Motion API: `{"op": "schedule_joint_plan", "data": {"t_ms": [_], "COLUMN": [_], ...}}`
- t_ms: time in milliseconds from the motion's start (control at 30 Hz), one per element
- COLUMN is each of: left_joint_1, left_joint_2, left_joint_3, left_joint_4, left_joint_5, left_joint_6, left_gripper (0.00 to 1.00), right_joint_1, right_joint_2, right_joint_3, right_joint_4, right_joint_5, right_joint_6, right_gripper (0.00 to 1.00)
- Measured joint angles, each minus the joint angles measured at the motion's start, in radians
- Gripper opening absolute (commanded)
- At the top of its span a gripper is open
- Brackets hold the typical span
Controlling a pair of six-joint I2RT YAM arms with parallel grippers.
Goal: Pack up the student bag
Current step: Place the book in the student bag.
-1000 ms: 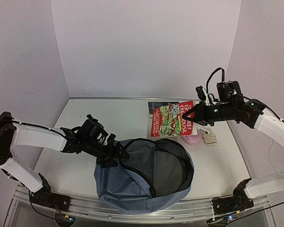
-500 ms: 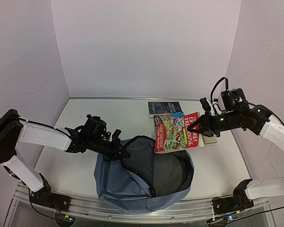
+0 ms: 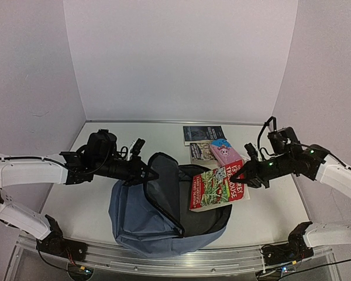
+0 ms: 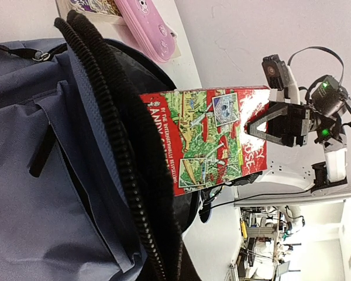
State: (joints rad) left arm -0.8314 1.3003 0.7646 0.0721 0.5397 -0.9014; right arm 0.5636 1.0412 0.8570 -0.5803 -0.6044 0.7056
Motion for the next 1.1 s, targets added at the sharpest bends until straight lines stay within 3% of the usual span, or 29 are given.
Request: {"op": "schedule_joint_plan", "data": {"t_ms": [700, 1100], "left_joint_1": [0.000, 0.000], "left_joint_2": [0.000, -0.011], "left_joint_3": [0.117, 0.146], "left_joint_4": [-0.031, -0.075], "left_joint_5": [0.117, 0.121], "left_joint_6": [0.064, 0.094], "left_gripper": [0.00, 0.00], "right_joint_1": [0.032, 0.151], "right_joint_2": [0.122, 0.234], "right_joint_3": [-0.090, -0.119], "right_joint_4": [0.285, 0.523], "right_joint_5": [-0.077, -0.096], "right_joint_6": [0.099, 0.212], "right_gripper": [0.00, 0.00]}}
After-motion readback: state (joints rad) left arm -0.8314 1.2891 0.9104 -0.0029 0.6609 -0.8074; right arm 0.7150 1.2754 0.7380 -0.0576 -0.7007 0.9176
